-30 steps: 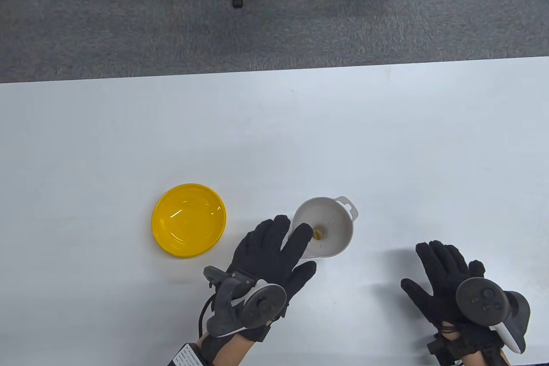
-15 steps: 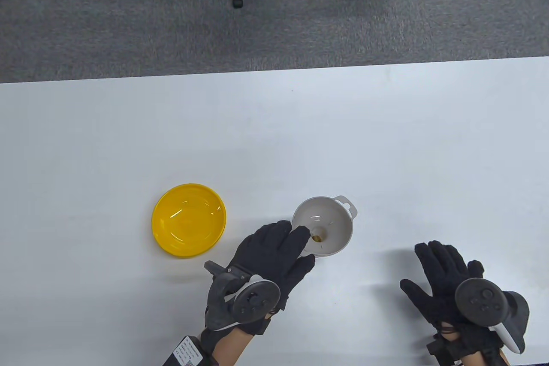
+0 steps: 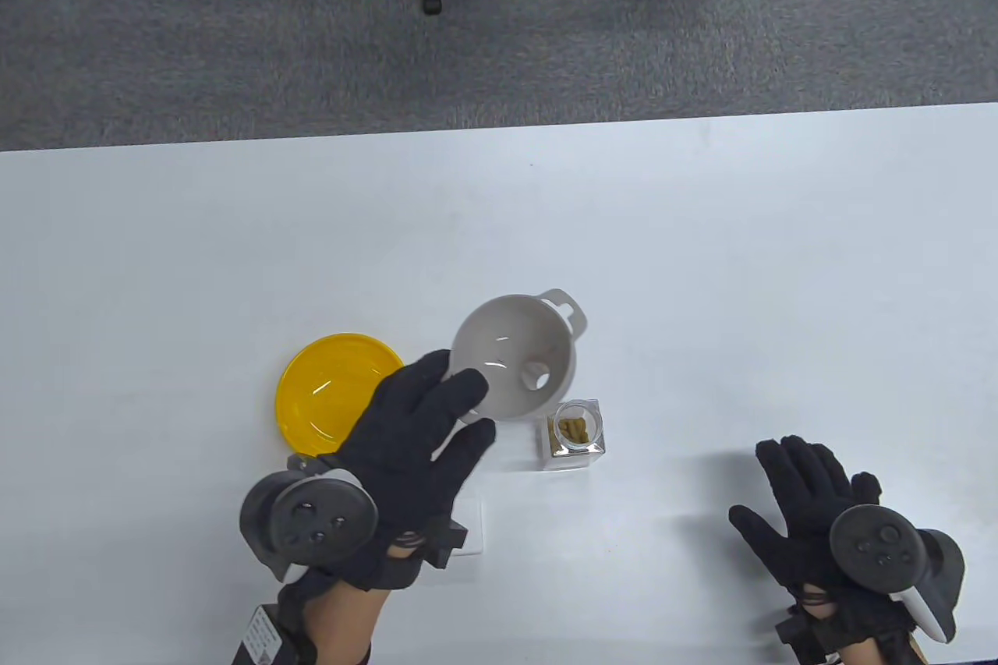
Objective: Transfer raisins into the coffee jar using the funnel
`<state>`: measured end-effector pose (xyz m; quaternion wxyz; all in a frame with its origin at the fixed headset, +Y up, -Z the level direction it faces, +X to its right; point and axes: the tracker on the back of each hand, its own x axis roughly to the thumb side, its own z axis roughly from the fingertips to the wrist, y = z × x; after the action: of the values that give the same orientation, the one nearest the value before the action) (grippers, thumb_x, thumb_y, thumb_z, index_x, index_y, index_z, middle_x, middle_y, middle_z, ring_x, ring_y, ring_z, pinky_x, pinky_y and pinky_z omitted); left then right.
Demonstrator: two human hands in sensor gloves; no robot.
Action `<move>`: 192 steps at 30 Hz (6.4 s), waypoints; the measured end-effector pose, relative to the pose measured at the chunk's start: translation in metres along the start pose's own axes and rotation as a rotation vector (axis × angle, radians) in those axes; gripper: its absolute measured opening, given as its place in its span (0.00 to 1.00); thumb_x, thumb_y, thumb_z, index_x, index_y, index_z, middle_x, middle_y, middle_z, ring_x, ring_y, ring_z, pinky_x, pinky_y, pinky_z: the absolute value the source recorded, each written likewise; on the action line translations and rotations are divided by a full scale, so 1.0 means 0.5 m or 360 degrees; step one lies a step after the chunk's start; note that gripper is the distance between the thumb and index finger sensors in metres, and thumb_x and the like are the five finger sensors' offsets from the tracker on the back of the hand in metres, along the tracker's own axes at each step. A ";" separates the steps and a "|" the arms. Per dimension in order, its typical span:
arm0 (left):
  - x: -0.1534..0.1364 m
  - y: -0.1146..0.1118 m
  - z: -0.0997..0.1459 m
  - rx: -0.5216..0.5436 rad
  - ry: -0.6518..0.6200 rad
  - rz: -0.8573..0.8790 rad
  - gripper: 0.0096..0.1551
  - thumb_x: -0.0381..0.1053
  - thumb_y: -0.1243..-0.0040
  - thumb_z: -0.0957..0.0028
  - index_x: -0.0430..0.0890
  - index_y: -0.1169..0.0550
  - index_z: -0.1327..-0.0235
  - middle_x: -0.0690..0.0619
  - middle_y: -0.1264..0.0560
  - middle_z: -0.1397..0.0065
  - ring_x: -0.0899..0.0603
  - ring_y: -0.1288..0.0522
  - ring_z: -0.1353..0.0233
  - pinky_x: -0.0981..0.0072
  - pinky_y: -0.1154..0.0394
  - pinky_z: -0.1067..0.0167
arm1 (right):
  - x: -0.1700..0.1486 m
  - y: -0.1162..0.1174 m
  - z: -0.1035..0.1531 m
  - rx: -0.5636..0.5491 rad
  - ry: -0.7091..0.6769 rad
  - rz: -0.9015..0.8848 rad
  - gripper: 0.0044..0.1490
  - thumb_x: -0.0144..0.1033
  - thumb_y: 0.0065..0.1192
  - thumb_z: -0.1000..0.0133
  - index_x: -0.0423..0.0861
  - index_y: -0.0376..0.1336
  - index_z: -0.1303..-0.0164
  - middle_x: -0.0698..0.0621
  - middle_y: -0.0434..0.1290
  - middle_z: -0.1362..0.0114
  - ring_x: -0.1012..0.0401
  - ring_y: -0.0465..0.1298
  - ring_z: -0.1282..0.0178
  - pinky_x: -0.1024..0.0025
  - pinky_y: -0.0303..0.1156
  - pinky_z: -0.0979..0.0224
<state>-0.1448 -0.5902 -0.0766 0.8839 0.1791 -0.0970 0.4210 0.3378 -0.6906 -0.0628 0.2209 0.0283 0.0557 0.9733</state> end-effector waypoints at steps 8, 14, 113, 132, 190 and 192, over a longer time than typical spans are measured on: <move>-0.170 0.067 -0.005 -0.0279 0.0310 -0.0078 0.26 0.58 0.37 0.52 0.67 0.21 0.36 0.42 0.25 0.23 0.34 0.24 0.28 0.47 0.26 0.28 | 0.002 0.006 -0.003 0.0028 0.0008 0.0005 0.53 0.67 0.67 0.53 0.54 0.56 0.20 0.41 0.58 0.13 0.40 0.56 0.13 0.22 0.41 0.24; -0.257 0.080 0.008 -0.0428 0.0522 -0.0203 0.26 0.56 0.37 0.51 0.66 0.21 0.36 0.40 0.26 0.22 0.32 0.25 0.27 0.46 0.26 0.27 | 0.005 0.011 -0.004 0.0047 0.0011 0.0007 0.53 0.67 0.67 0.53 0.54 0.56 0.20 0.41 0.58 0.13 0.40 0.56 0.13 0.23 0.41 0.24; -0.266 0.087 0.254 -0.0630 0.0534 -0.1492 0.55 0.87 0.60 0.60 0.69 0.54 0.19 0.50 0.56 0.08 0.28 0.59 0.13 0.21 0.58 0.27 | 0.020 0.069 -0.041 0.0092 0.0078 0.0443 0.59 0.68 0.70 0.55 0.57 0.48 0.18 0.44 0.46 0.10 0.42 0.44 0.11 0.24 0.35 0.23; -0.268 0.088 0.252 -0.0678 0.0548 -0.1431 0.55 0.86 0.56 0.60 0.68 0.52 0.19 0.49 0.53 0.08 0.29 0.55 0.13 0.21 0.57 0.26 | 0.195 0.105 -0.149 0.0424 -0.0245 -0.0319 0.74 0.67 0.75 0.60 0.54 0.32 0.21 0.47 0.39 0.10 0.42 0.43 0.11 0.24 0.37 0.22; -0.040 -0.214 0.145 -0.1438 -0.0096 -0.1051 0.53 0.78 0.37 0.61 0.68 0.43 0.22 0.51 0.40 0.11 0.32 0.37 0.17 0.29 0.42 0.24 | 0.160 0.014 -0.126 0.0263 -0.0354 -0.1010 0.59 0.48 0.88 0.59 0.53 0.52 0.24 0.48 0.61 0.17 0.46 0.64 0.18 0.27 0.50 0.21; -0.039 -0.233 0.145 -0.1495 -0.0090 -0.1091 0.53 0.76 0.34 0.62 0.68 0.42 0.22 0.52 0.39 0.11 0.32 0.36 0.17 0.30 0.41 0.24 | 0.160 0.018 -0.126 0.0282 -0.0351 -0.0991 0.59 0.48 0.88 0.60 0.53 0.52 0.24 0.48 0.61 0.17 0.46 0.64 0.18 0.27 0.50 0.21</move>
<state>-0.0680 -0.7006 -0.0438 0.9515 -0.1998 -0.2332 0.0177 0.2570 -0.6700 -0.1218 0.5087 0.1341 0.1220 0.8416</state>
